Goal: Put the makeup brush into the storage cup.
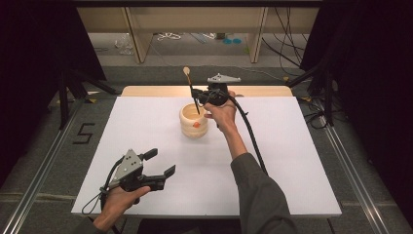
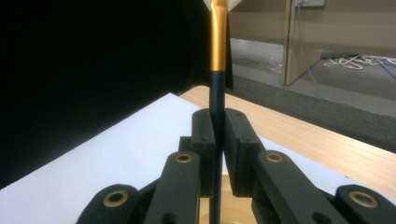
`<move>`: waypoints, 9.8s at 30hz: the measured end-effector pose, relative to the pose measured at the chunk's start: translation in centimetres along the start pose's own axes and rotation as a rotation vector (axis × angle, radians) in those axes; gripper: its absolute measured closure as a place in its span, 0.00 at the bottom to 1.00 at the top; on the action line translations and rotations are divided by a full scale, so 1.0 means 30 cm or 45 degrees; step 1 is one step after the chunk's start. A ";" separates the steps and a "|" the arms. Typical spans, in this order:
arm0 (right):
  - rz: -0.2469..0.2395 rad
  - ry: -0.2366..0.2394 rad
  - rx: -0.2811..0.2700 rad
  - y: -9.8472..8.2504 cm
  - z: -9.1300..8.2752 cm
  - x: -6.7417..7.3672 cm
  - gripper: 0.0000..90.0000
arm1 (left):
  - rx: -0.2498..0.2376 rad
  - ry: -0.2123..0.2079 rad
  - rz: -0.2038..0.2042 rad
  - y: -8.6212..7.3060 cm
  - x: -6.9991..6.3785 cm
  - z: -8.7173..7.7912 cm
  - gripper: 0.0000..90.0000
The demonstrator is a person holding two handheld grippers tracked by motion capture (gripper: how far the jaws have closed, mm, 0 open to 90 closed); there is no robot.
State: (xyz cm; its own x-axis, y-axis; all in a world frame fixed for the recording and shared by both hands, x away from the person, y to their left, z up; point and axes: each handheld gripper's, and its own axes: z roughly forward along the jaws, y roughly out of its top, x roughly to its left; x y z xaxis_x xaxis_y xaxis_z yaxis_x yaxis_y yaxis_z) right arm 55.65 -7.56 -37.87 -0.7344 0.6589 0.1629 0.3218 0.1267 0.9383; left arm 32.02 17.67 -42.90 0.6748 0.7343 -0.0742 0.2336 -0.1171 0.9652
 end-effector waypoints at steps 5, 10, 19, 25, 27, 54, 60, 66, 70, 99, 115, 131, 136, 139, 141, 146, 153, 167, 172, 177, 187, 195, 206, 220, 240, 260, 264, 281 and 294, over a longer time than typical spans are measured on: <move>0.008 -0.003 0.009 -0.005 0.006 0.000 0.93 | 0.000 -0.001 0.000 0.000 -0.002 0.000 0.17; 0.012 -0.014 0.009 -0.011 0.015 -0.001 0.93 | 0.002 -0.001 0.001 0.000 -0.002 0.000 0.17; 0.005 -0.022 0.014 -0.029 0.033 0.000 0.93 | 0.003 -0.003 0.005 0.000 -0.002 0.000 0.17; 0.008 -0.020 0.023 -0.042 0.041 0.002 0.92 | 0.004 -0.004 0.006 -0.001 -0.003 0.000 0.17; 0.013 -0.019 0.029 -0.044 0.042 0.004 0.92 | 0.004 -0.004 0.006 0.000 -0.002 0.000 0.17; 0.003 -0.022 0.036 -0.074 0.039 0.003 0.92 | 0.004 -0.005 0.005 -0.001 -0.003 0.000 0.17; 0.003 -0.022 0.036 -0.083 0.040 0.001 0.92 | 0.004 -0.005 0.007 0.000 -0.003 0.000 0.17; 0.014 -0.020 0.043 -0.095 0.043 0.000 0.92 | 0.004 -0.005 0.007 0.000 -0.003 0.000 0.17; 0.018 -0.021 0.047 -0.096 0.044 0.001 0.92 | 0.004 -0.006 0.006 0.000 -0.003 0.000 0.17; 0.100 -0.117 0.082 -0.114 0.007 -0.042 0.49 | 0.008 -0.004 0.009 -0.001 -0.004 0.001 0.17; 0.069 -0.134 0.136 -0.081 -0.058 -0.031 0.32 | 0.011 0.001 0.002 -0.002 -0.003 0.001 0.17; 0.012 -0.130 0.131 -0.066 -0.175 -0.006 0.26 | 0.016 0.007 -0.010 -0.004 -0.004 0.003 0.17; 0.009 -0.114 0.107 -0.069 -0.215 0.009 0.27 | 0.014 0.006 -0.012 -0.005 -0.005 0.004 0.17; 0.006 -0.115 0.095 -0.074 -0.234 0.015 0.26 | 0.013 0.007 -0.012 -0.005 -0.004 0.003 0.17; 0.005 -0.113 0.100 -0.075 -0.248 0.020 0.26 | 0.014 0.007 -0.012 -0.005 -0.004 0.003 0.17; -0.021 -0.108 0.095 -0.085 -0.277 0.031 0.26 | 0.013 0.010 -0.002 -0.004 -0.002 0.003 0.17; -0.018 -0.098 0.089 -0.100 -0.314 0.036 0.26 | 0.016 0.010 0.002 -0.002 -0.001 0.000 0.17; -0.042 -0.116 0.075 -0.136 -0.371 0.047 0.24 | 0.010 0.008 0.003 -0.002 -0.003 0.000 0.17; -0.035 -0.096 0.045 -0.142 -0.389 0.059 0.23 | 0.007 0.008 0.003 -0.002 -0.002 0.000 0.17; -0.033 -0.107 0.012 -0.146 -0.409 0.076 0.23 | 0.008 0.007 0.001 -0.002 -0.003 0.001 0.17; -0.056 -0.106 -0.014 -0.164 -0.452 0.098 0.22 | 0.006 0.008 0.001 -0.002 -0.002 0.000 0.17; -0.055 -0.107 -0.025 -0.182 -0.472 0.105 0.20 | 0.003 0.008 0.000 -0.001 -0.002 0.000 0.17; -0.049 -0.114 -0.025 -0.201 -0.501 0.106 0.19 | 0.005 0.008 0.001 -0.001 -0.003 0.000 0.17; -0.043 -0.112 -0.029 -0.211 -0.523 0.126 0.18 | 0.006 0.008 0.001 -0.001 -0.003 0.000 0.17; -0.045 -0.071 -0.009 -0.280 -0.542 0.185 0.18 | 0.004 0.008 0.001 -0.001 -0.003 0.000 0.17; -0.029 -0.063 -0.031 -0.345 -0.603 0.210 0.17 | 0.007 0.011 -0.004 -0.002 -0.004 0.000 0.17; -0.020 -0.061 -0.020 -0.356 -0.616 0.216 0.17 | 0.007 0.012 -0.004 -0.002 -0.004 0.000 0.17; -0.024 -0.073 -0.020 -0.408 -0.656 0.233 0.17 | 0.005 0.009 -0.004 -0.002 -0.005 -0.001 0.17; -0.023 -0.095 0.001 -0.428 -0.693 0.231 0.17 | 0.012 0.013 -0.014 -0.005 -0.007 0.002 0.17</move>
State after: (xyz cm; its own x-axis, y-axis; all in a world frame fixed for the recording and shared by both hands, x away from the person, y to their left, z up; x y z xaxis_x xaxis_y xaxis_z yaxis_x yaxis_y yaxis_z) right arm 34.02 -20.03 -42.44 -0.6932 0.7102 0.1229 0.3094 0.1392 0.9407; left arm 31.88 17.48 -43.04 0.6650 0.7423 -0.0825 0.2478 -0.1151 0.9619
